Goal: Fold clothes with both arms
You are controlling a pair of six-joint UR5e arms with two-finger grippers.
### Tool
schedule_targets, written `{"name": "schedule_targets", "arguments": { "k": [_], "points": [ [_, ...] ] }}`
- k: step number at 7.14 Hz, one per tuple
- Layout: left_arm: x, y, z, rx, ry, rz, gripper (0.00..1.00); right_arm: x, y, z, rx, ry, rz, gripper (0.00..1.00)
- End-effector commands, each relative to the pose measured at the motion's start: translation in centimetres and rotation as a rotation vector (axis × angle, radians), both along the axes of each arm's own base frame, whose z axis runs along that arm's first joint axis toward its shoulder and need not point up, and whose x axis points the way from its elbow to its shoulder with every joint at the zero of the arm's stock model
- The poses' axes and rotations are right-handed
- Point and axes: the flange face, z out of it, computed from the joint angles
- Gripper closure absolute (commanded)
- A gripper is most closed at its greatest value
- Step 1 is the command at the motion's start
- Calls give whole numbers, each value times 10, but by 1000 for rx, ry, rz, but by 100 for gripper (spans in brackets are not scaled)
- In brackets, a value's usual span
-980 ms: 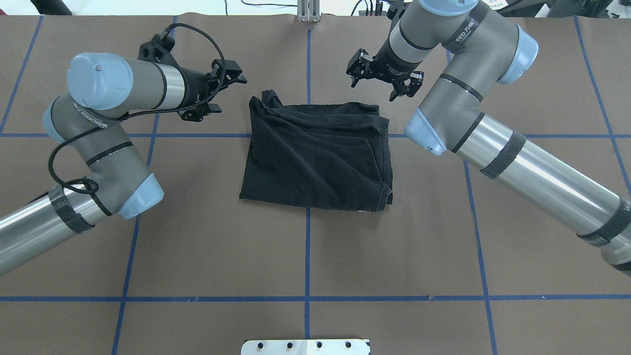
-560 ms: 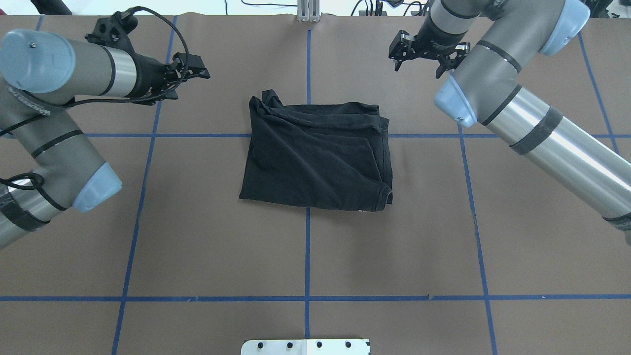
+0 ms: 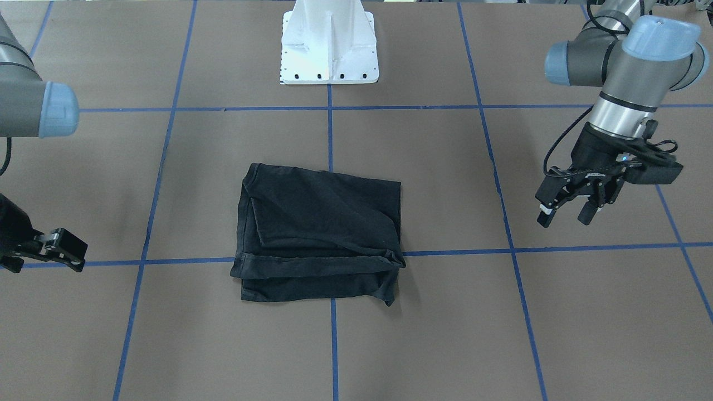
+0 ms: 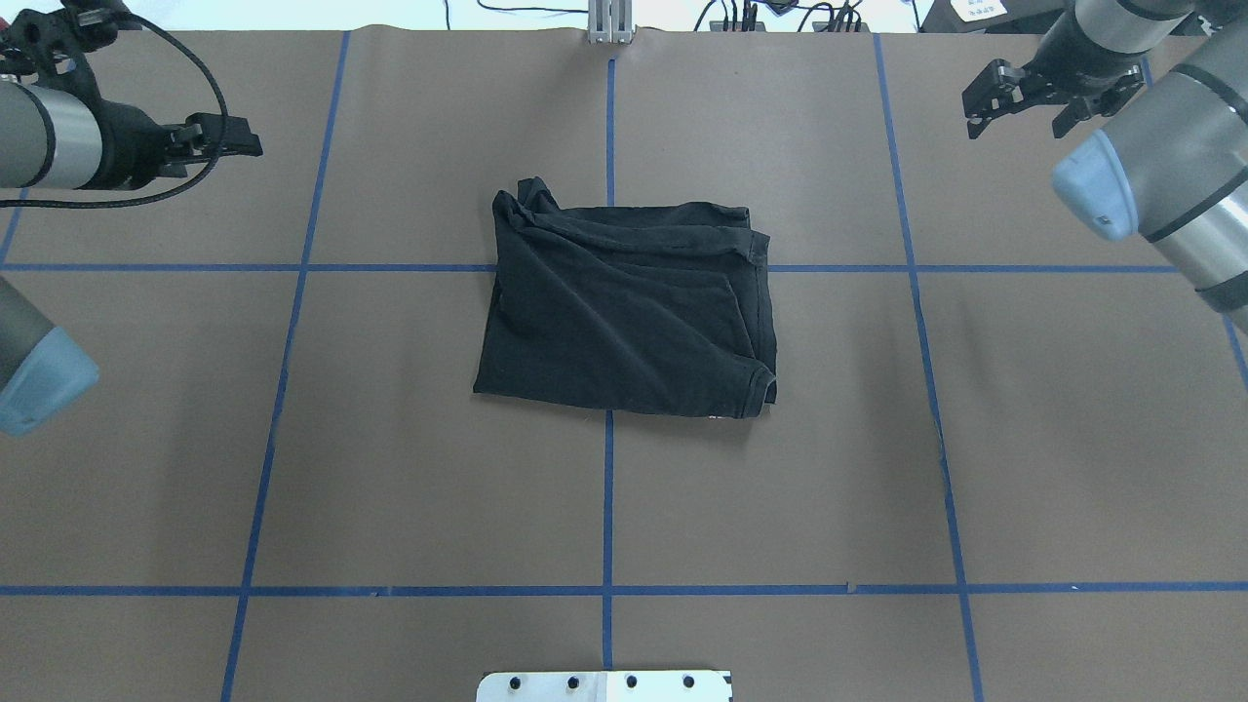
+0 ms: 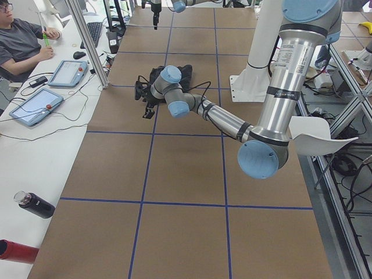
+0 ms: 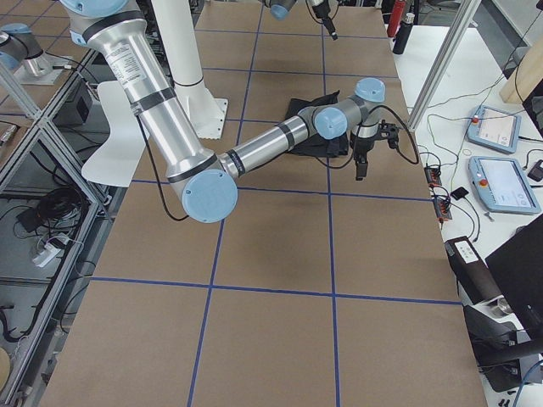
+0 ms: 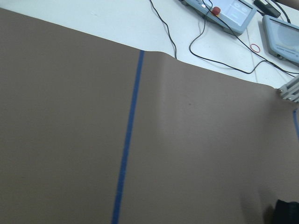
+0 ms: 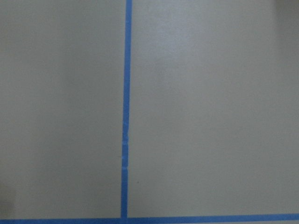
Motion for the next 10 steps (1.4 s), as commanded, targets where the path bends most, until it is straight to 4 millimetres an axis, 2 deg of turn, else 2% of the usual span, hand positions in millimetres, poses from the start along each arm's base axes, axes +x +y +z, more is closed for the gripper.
{"name": "schedule_targets", "arguments": {
  "k": [1, 2, 3, 4, 5, 7, 8, 9, 10],
  "points": [
    [-24, 25, 49, 28, -91, 34, 0, 23, 24, 56, -24, 16, 9, 0],
    [-32, 19, 57, 13, -101, 26, 1, 30, 37, 83, -13, 18, 15, 0],
    [-50, 19, 67, 43, -148, 72, 1, 42, 55, 114, -53, 36, 19, 0],
    [-76, 25, 89, 42, -195, 181, 0, 61, 55, 118, -41, 30, 14, 0],
    [-112, 19, 98, 18, -243, 246, 1, 80, 74, 124, -37, 23, -4, 0],
    [-199, 7, 127, 15, -468, 398, 1, 115, 95, 124, -98, -9, 15, 0],
    [-221, 4, 136, 8, -535, 496, 1, 134, 105, 127, -106, -9, 9, 0],
    [-239, 4, 141, -29, -541, 512, 1, 153, 119, 133, -98, -16, -40, 0],
    [-256, 9, 149, -57, -489, 500, 1, 175, 130, 152, -86, -11, -87, 0]
  ]
}}
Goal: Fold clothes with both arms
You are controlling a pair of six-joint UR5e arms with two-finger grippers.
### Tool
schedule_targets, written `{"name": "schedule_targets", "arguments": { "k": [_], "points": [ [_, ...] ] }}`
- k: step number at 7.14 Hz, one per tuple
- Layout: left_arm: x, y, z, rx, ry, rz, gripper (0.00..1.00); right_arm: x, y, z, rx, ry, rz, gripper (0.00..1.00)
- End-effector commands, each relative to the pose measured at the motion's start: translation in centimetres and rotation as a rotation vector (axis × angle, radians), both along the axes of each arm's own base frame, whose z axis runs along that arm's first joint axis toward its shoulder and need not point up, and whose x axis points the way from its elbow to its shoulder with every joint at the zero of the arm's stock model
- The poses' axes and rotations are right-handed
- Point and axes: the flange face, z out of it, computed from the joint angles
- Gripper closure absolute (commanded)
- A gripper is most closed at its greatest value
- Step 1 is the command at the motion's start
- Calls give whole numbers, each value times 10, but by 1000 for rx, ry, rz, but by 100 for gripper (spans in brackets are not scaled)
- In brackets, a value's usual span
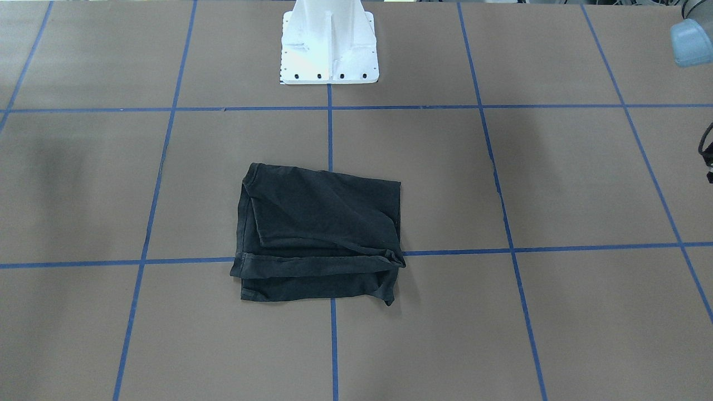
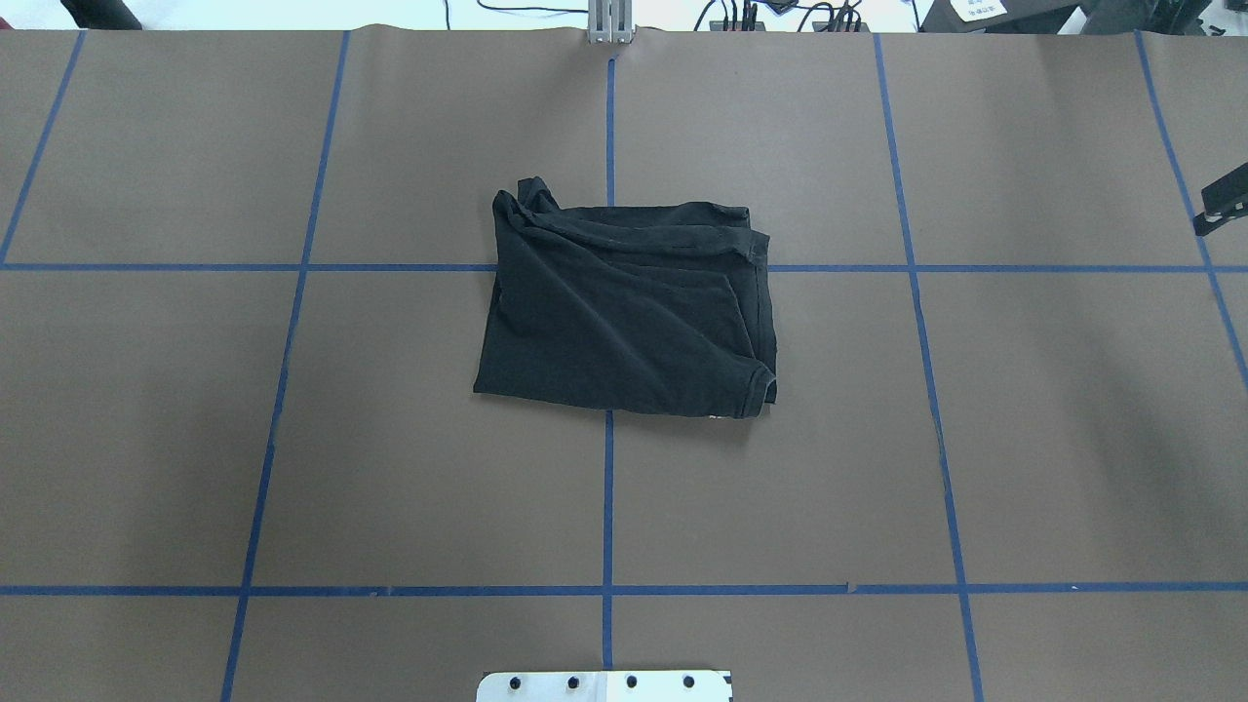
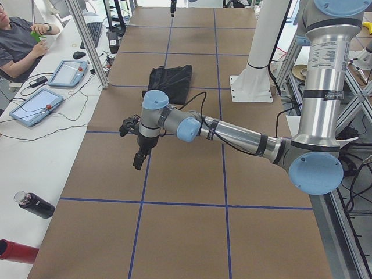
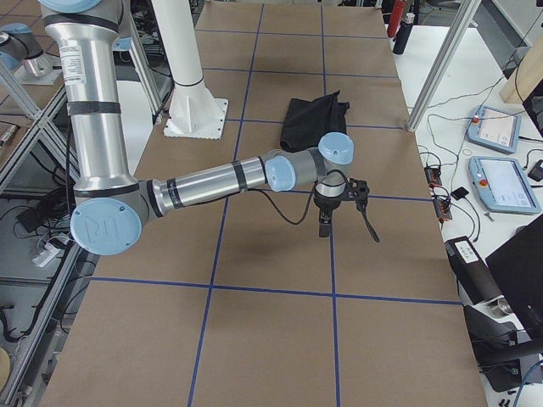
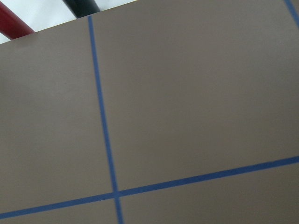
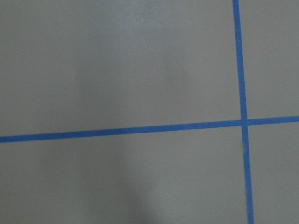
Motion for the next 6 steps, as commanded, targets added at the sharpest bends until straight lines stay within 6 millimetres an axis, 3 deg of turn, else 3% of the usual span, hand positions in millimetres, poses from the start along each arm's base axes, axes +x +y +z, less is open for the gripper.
{"name": "schedule_targets", "arguments": {
  "k": [1, 3, 4, 6],
  "points": [
    [-43, 12, 35, -86, 85, 13, 1, 44, 31, 37, 27, -6, -88, 0],
    [-56, 22, 103, -112, 127, 138, 0, 72, 73, 80, -8, -67, -99, 0],
    [-55, 24, 112, -130, 127, 137, 1, 83, 90, 97, -25, -65, -93, 0],
    [-55, 25, 113, -135, 129, 133, 1, 112, 103, 106, 37, -68, -116, 0]
  ]
}}
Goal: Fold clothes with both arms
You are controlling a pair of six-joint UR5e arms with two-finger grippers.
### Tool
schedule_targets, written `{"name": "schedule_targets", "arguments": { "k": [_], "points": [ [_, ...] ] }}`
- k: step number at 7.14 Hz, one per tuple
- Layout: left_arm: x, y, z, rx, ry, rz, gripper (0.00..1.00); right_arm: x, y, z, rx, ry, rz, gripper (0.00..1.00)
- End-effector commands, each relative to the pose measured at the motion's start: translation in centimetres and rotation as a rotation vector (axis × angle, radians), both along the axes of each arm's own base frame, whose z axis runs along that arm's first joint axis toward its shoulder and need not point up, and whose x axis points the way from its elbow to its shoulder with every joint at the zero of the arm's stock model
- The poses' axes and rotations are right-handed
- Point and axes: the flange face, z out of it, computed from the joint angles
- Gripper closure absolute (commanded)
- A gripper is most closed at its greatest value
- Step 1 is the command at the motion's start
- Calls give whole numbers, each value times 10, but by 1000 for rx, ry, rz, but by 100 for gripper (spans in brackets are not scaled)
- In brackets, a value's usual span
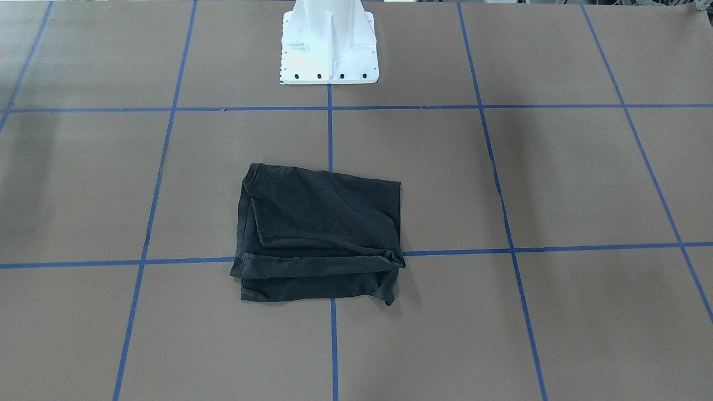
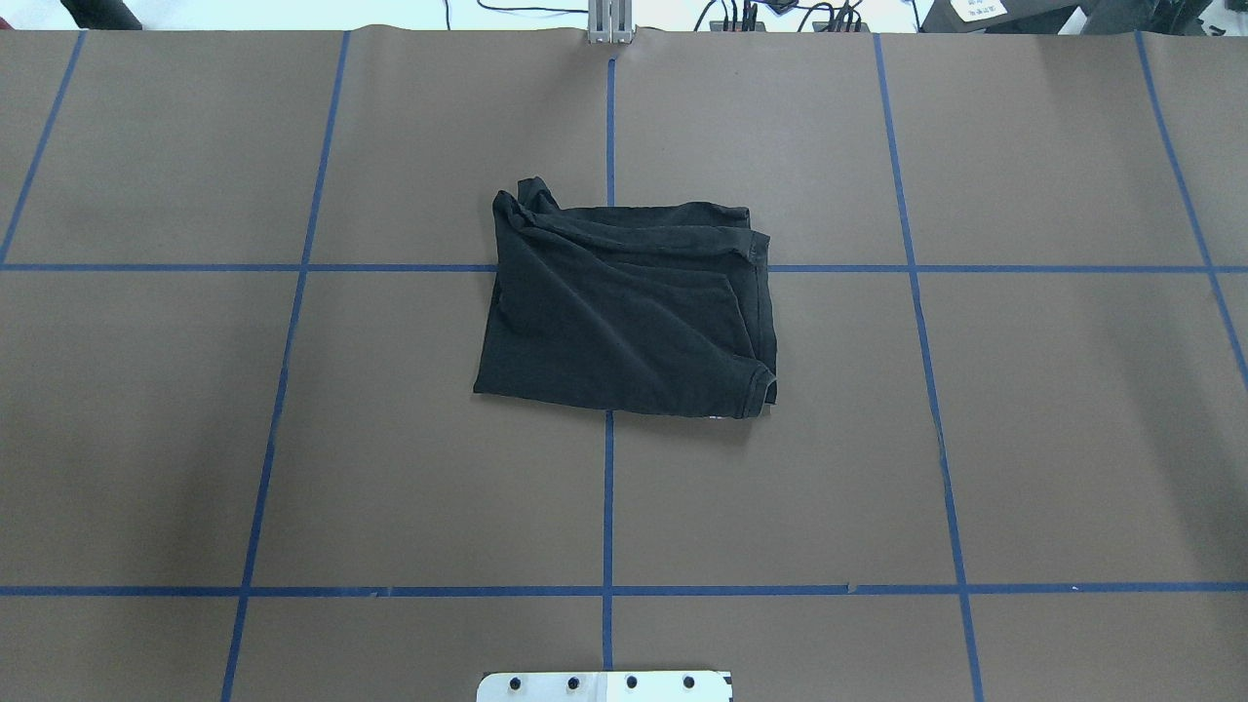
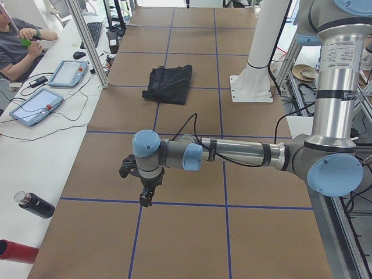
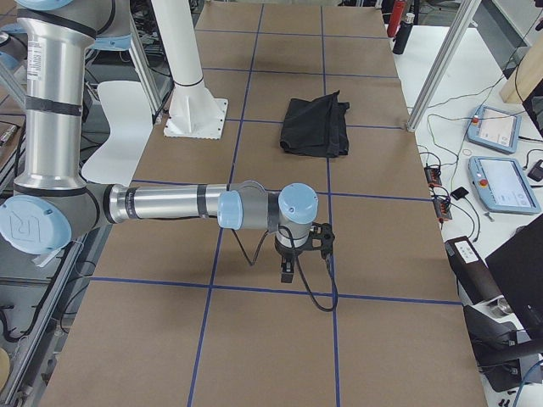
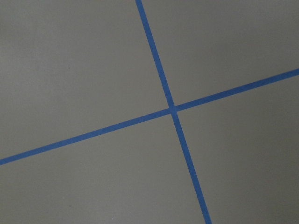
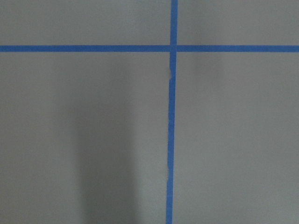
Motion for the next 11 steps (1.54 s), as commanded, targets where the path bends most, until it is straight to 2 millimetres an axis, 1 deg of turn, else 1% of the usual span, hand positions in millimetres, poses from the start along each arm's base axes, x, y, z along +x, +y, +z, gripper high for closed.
{"name": "schedule_targets", "arguments": {
  "k": [1, 2, 4, 11],
  "points": [
    [-1, 1, 5, -5, 2, 4, 1, 17, 13, 17, 25, -5, -22, 0],
    [-1, 4, 9, -11, 3, 5, 1, 17, 14, 20, 19, -4, -22, 0],
    [-1, 14, 20, -1, 5, 6, 0, 16, 14, 20, 18, -8, -20, 0],
    [0, 15, 20, 6, 6, -5, 0, 16, 14, 20, 16, -13, -20, 0]
  ]
}}
